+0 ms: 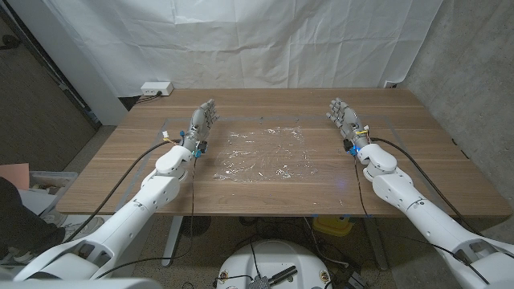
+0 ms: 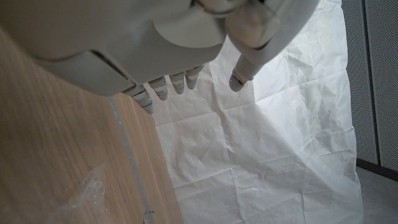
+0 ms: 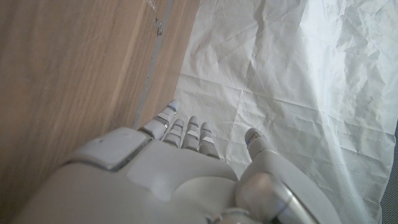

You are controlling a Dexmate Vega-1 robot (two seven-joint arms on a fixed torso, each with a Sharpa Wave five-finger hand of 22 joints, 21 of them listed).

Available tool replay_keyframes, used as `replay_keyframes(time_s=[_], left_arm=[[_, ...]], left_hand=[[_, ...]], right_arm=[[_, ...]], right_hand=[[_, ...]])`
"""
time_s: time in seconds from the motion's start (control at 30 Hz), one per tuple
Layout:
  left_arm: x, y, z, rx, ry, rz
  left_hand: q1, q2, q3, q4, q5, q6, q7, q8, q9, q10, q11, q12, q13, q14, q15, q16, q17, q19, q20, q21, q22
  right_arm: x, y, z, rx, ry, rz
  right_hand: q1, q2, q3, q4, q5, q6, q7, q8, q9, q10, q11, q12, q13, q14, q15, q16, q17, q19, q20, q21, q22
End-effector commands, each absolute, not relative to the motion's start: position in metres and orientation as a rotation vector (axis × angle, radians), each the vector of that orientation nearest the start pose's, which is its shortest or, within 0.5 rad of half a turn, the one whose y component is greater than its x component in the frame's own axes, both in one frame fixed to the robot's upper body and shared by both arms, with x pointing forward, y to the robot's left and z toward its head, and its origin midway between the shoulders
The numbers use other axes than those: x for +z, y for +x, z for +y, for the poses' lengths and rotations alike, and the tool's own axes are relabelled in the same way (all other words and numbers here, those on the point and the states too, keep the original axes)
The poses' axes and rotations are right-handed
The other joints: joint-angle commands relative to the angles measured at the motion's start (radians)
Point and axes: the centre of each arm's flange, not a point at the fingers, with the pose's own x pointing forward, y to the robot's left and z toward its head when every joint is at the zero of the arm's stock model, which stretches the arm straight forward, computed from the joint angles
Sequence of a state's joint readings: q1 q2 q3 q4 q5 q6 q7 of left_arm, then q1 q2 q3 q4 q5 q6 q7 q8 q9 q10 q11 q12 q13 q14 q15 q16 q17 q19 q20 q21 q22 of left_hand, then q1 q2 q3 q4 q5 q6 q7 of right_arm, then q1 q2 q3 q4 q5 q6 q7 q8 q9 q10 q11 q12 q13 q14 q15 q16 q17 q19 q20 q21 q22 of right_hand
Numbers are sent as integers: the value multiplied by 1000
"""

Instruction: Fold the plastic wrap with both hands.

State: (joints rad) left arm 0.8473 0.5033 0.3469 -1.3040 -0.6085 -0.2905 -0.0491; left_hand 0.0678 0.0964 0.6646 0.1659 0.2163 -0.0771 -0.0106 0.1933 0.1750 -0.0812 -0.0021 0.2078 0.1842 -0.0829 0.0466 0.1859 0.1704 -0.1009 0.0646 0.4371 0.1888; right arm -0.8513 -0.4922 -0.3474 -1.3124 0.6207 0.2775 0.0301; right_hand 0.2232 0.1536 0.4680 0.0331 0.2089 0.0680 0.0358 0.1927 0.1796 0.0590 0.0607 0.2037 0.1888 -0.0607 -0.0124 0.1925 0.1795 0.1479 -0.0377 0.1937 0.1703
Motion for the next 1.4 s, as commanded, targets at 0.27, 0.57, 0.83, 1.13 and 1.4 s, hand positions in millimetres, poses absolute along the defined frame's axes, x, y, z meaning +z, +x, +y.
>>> replay_keyframes(time_s=[0.27, 0.57, 0.83, 1.13, 1.4], left_arm=[[-21, 642, 287, -219, 188, -648], [-16, 633, 279, -220, 354, -691], [-14, 627, 274, -240, 458, -732], [-20, 620, 271, -259, 610, -738], [-22, 608, 266, -224, 813, -760]], left_hand=[[8, 66, 10, -7, -2, 46, -7, 15, 2, 28, 2, 16, 2, 23, 5, 9, 1, 2, 11, 6, 5], [19, 54, 13, -25, -9, 121, -8, 26, 3, 93, 2, 32, 2, 64, 8, 11, 0, 20, 18, 9, 5], [31, 60, 23, -35, -12, 179, -2, 31, 3, 139, -7, 39, 3, 90, -3, 10, -1, 39, 7, 13, 5], [49, 69, 38, -49, -15, 225, -8, 34, 4, 172, -20, 42, 3, 118, -15, 10, -2, 56, -13, 17, 5], [70, 67, 52, -66, -21, 286, -25, 37, 5, 219, -37, 47, 3, 153, -35, 9, -3, 69, -9, 18, 5]], right_arm=[[-35, 641, -283, 190, 12, -592], [-39, 636, -281, 183, 9, -594], [-44, 630, -279, 178, 15, -595], [-51, 625, -278, 173, 17, -596], [-58, 622, -279, 170, 30, -594]], right_hand=[[16, 2, 6, -9, 3, 14, 2, 8, 4, 11, 9, 5, 3, 0, 4, 8, 3, 8, -14, 6, 2], [26, 2, 9, -20, 2, 28, 3, 10, 4, 20, 13, 7, 3, 9, 5, 9, 2, 14, -11, 8, 2], [33, 3, 10, -27, 1, 32, 4, 10, 5, 25, 16, 8, 3, 12, 5, 8, 2, 16, -11, 8, 2], [37, 4, 11, -31, 0, 36, 3, 10, 5, 27, 15, 7, 3, 15, 5, 8, 2, 17, -11, 7, 2], [39, 6, 10, -34, -1, 37, 2, 9, 5, 30, 14, 7, 3, 15, 5, 8, 3, 18, -12, 7, 2]])
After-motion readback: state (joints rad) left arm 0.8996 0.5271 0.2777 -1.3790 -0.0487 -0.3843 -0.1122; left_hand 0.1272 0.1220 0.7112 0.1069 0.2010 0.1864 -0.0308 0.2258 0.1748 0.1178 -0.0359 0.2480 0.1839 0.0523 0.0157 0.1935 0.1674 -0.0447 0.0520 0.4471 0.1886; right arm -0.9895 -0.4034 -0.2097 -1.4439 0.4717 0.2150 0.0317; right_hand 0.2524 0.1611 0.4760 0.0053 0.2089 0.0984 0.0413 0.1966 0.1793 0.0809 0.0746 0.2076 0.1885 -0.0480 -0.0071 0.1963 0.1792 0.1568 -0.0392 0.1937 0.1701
